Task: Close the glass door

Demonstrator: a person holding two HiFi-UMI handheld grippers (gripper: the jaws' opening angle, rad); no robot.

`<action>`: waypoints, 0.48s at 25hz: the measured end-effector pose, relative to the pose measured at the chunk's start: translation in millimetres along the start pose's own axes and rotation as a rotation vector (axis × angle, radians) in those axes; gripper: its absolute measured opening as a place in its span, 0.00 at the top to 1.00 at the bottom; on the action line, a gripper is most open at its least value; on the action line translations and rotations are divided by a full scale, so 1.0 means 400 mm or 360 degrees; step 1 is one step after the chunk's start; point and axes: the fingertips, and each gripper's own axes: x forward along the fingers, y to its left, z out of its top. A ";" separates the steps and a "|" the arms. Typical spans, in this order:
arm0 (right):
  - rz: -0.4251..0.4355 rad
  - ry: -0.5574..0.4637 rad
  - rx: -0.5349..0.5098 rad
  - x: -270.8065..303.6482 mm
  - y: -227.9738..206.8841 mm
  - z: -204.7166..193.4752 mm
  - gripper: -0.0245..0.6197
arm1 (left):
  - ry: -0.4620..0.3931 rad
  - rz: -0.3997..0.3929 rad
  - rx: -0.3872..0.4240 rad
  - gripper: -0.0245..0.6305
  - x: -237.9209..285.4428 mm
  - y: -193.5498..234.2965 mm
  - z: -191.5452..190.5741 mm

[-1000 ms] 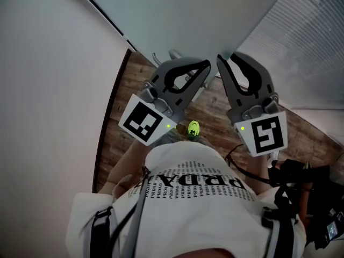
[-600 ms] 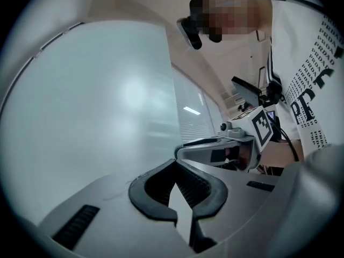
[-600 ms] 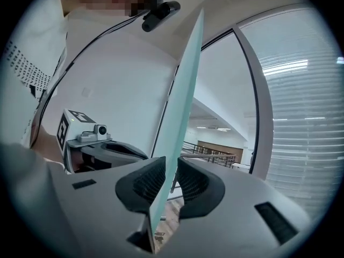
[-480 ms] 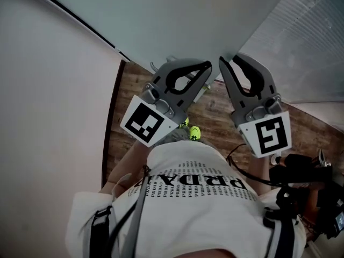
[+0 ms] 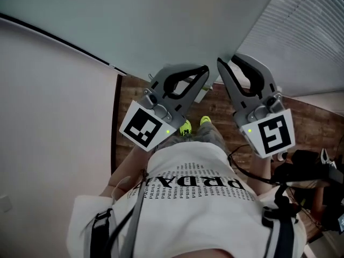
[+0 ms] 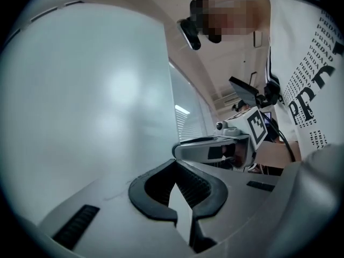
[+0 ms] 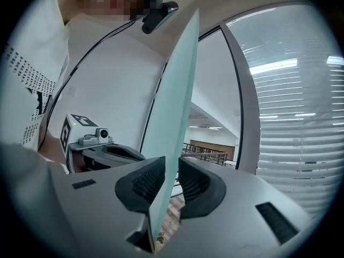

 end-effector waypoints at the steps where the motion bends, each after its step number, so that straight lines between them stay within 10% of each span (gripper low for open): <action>1: 0.0016 -0.0004 0.0011 -0.001 0.003 -0.004 0.87 | 0.0024 0.0011 0.0013 0.96 0.000 0.001 -0.007; 12: 0.0118 0.0060 0.0115 0.002 0.024 -0.021 0.87 | 0.0195 0.0057 -0.0084 0.96 0.010 0.009 -0.052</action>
